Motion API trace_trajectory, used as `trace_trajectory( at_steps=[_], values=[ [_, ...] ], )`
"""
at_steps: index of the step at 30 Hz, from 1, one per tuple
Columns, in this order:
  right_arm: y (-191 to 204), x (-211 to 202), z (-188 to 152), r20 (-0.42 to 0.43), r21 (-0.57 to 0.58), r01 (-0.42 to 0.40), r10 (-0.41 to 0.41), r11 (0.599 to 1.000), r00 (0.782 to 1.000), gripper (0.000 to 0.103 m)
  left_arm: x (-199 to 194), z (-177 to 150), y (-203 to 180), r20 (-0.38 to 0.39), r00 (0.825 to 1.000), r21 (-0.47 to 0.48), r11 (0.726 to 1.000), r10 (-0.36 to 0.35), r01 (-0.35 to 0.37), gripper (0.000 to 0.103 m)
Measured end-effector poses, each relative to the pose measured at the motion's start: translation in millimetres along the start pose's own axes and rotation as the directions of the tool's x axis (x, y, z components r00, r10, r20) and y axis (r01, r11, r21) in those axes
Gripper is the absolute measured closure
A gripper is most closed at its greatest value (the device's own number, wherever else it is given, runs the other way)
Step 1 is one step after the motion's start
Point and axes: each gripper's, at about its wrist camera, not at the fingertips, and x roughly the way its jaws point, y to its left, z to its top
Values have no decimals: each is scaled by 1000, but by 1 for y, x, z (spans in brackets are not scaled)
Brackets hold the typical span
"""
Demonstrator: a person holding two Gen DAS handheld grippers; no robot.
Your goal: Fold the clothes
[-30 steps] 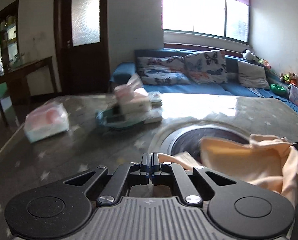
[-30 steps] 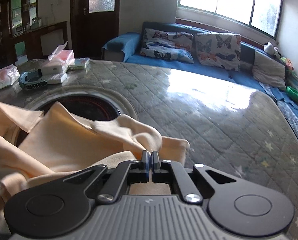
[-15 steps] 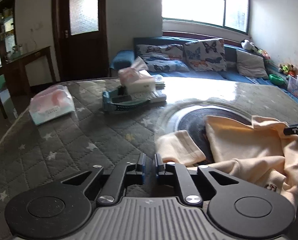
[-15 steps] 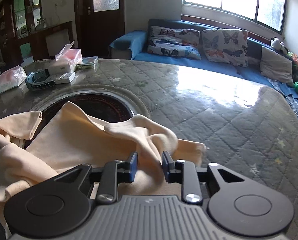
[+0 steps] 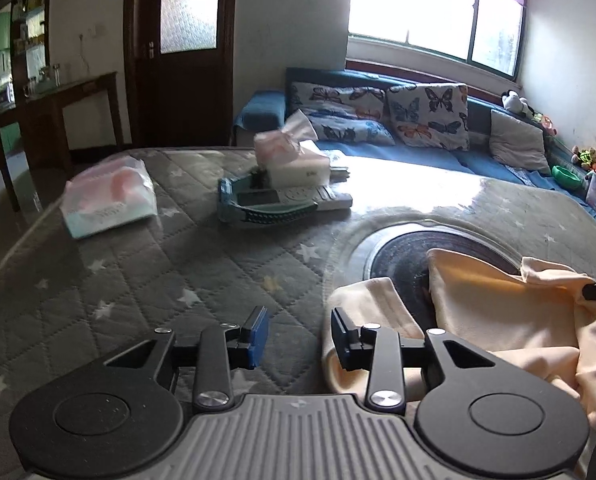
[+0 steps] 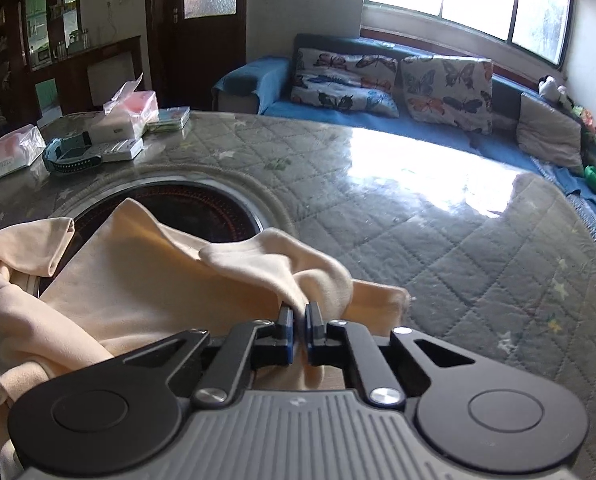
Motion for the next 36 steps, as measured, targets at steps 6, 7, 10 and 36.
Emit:
trace_trajectory(
  at_steps=[6,7,10,36],
  values=[
    [-12,-21,-1,41,7,37,-38,999,998,99,23,-4,-7,-52,999,29,1000,0,2,72],
    [-15,-24,-2,44,9,42,-42,999,998,99,27,-5,-8,-61,998,34,999,-1,3,75],
    [-25,-37,-5,61,28,70,-72,997,996,99,32,-10,-10,-76,997,41,999,-1,5,89],
    [-74,-49,-67,-75,138,196,-187,971,980,86,18,-6,-10,-45,999,25,1000,-12,13,64]
  ],
)
